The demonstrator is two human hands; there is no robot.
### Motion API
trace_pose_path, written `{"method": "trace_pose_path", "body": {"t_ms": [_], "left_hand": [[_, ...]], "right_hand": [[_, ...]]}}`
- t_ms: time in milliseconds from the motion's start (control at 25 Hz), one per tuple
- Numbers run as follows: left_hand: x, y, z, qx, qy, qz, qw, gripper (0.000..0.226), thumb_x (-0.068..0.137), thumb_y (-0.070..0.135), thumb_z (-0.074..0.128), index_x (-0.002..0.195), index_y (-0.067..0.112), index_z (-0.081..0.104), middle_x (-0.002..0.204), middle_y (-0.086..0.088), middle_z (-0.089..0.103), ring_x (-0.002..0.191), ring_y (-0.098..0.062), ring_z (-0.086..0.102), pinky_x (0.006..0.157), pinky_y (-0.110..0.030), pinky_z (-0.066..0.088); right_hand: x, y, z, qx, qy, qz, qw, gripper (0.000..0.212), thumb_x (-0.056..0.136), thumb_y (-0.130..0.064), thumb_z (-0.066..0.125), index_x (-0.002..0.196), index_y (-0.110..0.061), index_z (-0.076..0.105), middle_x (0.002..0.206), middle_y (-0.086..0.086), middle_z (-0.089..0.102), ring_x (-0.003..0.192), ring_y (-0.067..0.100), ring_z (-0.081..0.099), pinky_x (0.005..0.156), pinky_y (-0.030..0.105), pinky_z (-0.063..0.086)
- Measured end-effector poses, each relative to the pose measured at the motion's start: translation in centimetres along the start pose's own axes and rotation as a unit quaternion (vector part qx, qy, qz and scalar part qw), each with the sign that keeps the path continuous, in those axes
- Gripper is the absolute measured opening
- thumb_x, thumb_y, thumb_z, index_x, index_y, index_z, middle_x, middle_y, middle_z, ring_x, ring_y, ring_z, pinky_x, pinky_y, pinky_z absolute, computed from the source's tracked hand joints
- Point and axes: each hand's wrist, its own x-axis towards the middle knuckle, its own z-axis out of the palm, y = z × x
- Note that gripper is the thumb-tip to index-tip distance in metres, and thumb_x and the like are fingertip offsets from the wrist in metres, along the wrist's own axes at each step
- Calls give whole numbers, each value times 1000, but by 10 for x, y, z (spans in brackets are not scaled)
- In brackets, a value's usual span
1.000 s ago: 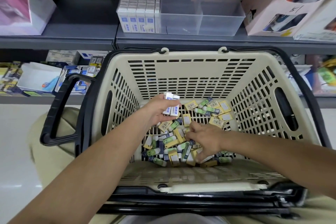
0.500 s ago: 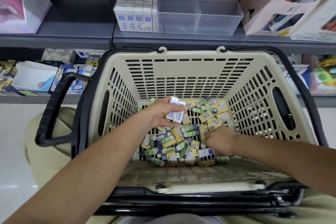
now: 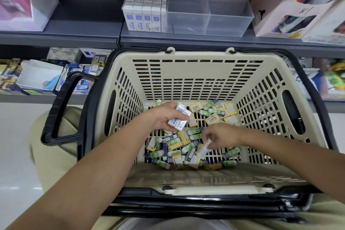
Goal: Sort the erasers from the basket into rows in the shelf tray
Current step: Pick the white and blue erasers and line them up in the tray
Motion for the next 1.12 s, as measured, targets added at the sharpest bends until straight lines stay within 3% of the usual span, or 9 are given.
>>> {"method": "trace_pose_path", "body": {"t_ms": [160,360,480,520,600,680,800,960,1120], "left_hand": [[-8,1,-5,-16,-86,-33,996,30,80,26,69,104,14,55,97,-10,67,90,-25,66,70,-41,57],[-14,4,-19,-85,-127,-1,988,38,71,19,74,106,14,61,92,-4,72,91,-19,68,77,-40,57],[-14,8,-23,-108,-13,13,994,33,72,9,73,103,12,61,84,-4,70,78,-16,67,61,-27,57],[-13,10,-29,-151,42,30,987,30,74,10,73,101,11,60,84,-5,67,77,-16,65,57,-24,56],[-12,15,-39,-209,112,65,969,25,76,12,73,96,12,58,86,-5,64,78,-16,62,56,-22,55],[-12,16,-38,-214,119,72,967,27,77,13,73,99,12,58,88,-4,64,80,-15,62,58,-22,56],[-13,20,-29,-182,95,76,976,33,76,15,75,105,13,58,90,-4,65,81,-16,63,58,-23,56],[-15,29,-36,-234,111,93,961,22,77,14,74,92,16,57,84,-2,64,75,-15,62,54,-24,55],[-16,34,-34,-232,117,95,961,22,77,14,75,89,18,56,82,-1,64,74,-14,62,53,-23,55]], "right_hand": [[6,-34,-29,254,130,-17,958,13,79,-13,71,85,-19,60,94,18,66,77,24,65,77,41,54],[23,-52,-39,416,231,-14,879,19,79,-7,70,90,-9,54,62,2,66,50,6,61,52,18,52],[31,-49,-41,524,238,5,818,25,82,-13,68,101,-9,52,93,14,69,74,16,69,71,25,58],[31,-45,-34,443,236,8,865,27,85,-21,65,108,-12,52,110,14,64,89,20,68,80,32,57],[34,-36,-2,40,156,-62,985,42,89,-35,57,128,-24,45,138,8,43,120,26,51,98,42,46],[41,-36,32,-213,22,-155,964,55,90,-41,52,140,-37,32,155,4,12,141,31,15,111,51,26],[54,-39,51,-296,-23,-146,944,58,87,-46,52,139,-44,26,157,0,-8,142,36,-9,112,59,12],[44,-6,20,-300,98,-71,946,44,86,-54,47,127,-42,40,154,3,11,140,33,15,106,57,29],[24,38,-16,-282,155,75,944,52,85,-58,43,133,-41,34,154,4,9,142,31,9,111,56,15]]}}
